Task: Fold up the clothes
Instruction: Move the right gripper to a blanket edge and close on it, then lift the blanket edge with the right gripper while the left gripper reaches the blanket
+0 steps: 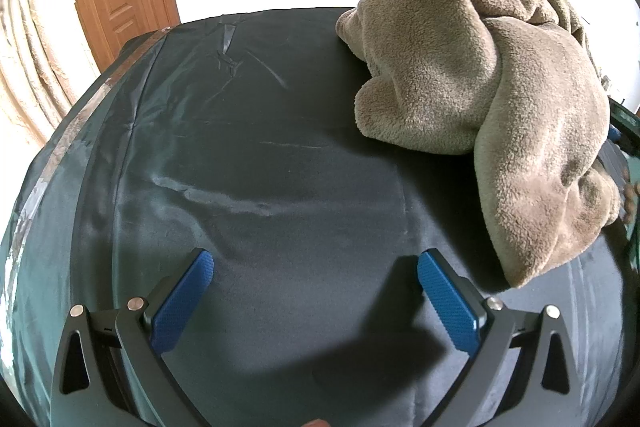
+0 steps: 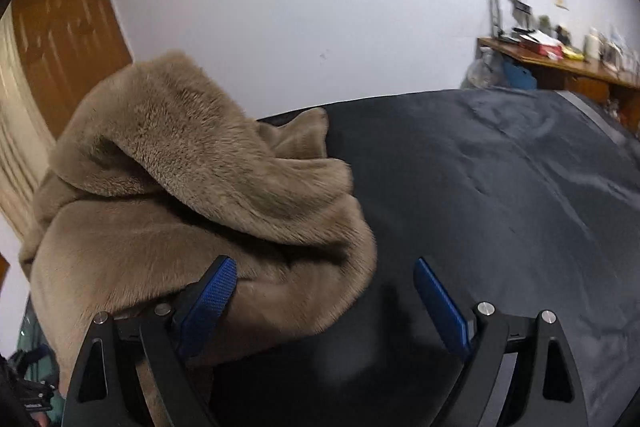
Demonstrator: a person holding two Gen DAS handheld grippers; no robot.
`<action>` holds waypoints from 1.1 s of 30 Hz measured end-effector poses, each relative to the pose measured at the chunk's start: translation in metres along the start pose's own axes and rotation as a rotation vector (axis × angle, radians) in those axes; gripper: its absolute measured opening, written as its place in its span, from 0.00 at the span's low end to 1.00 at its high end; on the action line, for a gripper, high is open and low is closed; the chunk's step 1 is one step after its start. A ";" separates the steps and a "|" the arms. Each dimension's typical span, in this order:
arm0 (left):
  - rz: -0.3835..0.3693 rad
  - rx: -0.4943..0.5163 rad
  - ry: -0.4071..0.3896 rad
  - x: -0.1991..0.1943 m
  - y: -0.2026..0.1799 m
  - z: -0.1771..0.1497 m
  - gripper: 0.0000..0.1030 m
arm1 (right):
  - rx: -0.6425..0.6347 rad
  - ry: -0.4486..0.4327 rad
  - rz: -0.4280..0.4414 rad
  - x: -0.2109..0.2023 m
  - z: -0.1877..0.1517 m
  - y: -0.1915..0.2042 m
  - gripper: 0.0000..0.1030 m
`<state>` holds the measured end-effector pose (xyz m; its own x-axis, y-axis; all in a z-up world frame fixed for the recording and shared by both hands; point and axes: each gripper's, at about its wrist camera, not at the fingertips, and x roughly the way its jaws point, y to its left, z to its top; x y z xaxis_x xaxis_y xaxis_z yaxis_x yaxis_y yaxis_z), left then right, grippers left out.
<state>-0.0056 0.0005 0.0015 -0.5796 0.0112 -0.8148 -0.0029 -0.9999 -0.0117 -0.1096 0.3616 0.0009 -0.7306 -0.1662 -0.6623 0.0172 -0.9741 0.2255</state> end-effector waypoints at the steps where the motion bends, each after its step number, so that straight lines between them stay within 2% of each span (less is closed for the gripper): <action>1: 0.000 0.000 0.000 0.000 0.000 0.000 0.99 | -0.002 0.012 0.009 0.006 0.003 0.002 0.89; 3: 0.001 -0.001 0.000 0.000 0.000 0.000 0.99 | 0.035 0.024 0.054 0.016 0.007 0.001 0.88; 4: 0.001 -0.002 0.001 0.000 0.000 0.000 0.99 | 0.059 0.030 0.086 0.021 0.009 -0.002 0.81; 5: 0.001 -0.002 0.001 0.000 0.000 0.000 0.99 | 0.079 0.042 0.112 0.025 0.009 -0.005 0.66; 6: 0.002 -0.003 0.001 0.000 0.000 0.000 0.99 | 0.096 0.064 0.136 0.030 0.009 -0.007 0.60; 8: 0.002 -0.003 0.002 0.000 0.000 0.000 0.99 | 0.113 0.088 0.183 0.034 0.007 -0.009 0.39; 10: 0.002 -0.004 0.002 0.000 0.000 0.000 0.99 | 0.104 0.070 0.184 0.028 0.004 -0.006 0.29; 11: 0.002 -0.004 0.002 0.000 0.000 0.000 0.99 | 0.092 0.051 0.158 0.024 0.002 -0.004 0.22; 14: 0.003 -0.004 0.002 0.000 0.000 0.001 0.99 | -0.040 -0.094 -0.067 -0.009 -0.004 0.022 0.17; 16: 0.003 -0.005 0.002 0.000 0.000 0.001 0.99 | -0.180 -0.265 -0.253 -0.042 -0.014 0.051 0.16; 19: 0.003 -0.005 0.003 0.000 0.000 0.001 0.99 | -0.294 -0.488 -0.433 -0.090 -0.027 0.085 0.13; 21: 0.003 -0.005 0.003 0.000 0.000 0.001 0.99 | -0.362 -0.616 -0.523 -0.116 -0.035 0.107 0.12; 26: 0.003 -0.005 0.003 0.001 0.000 0.002 0.99 | -0.515 -0.838 -0.656 -0.168 -0.063 0.153 0.12; 31: 0.003 -0.006 0.003 0.002 0.001 0.003 0.99 | -0.647 -1.060 -0.767 -0.212 -0.109 0.192 0.12; 33: 0.002 -0.006 0.003 0.003 0.001 0.004 0.99 | -0.660 -1.123 -0.778 -0.232 -0.122 0.201 0.12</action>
<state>-0.0100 -0.0006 0.0014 -0.5771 0.0089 -0.8166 0.0037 -0.9999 -0.0135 0.1464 0.1854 0.1125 -0.8221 0.3088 0.4783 -0.5356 -0.7045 -0.4657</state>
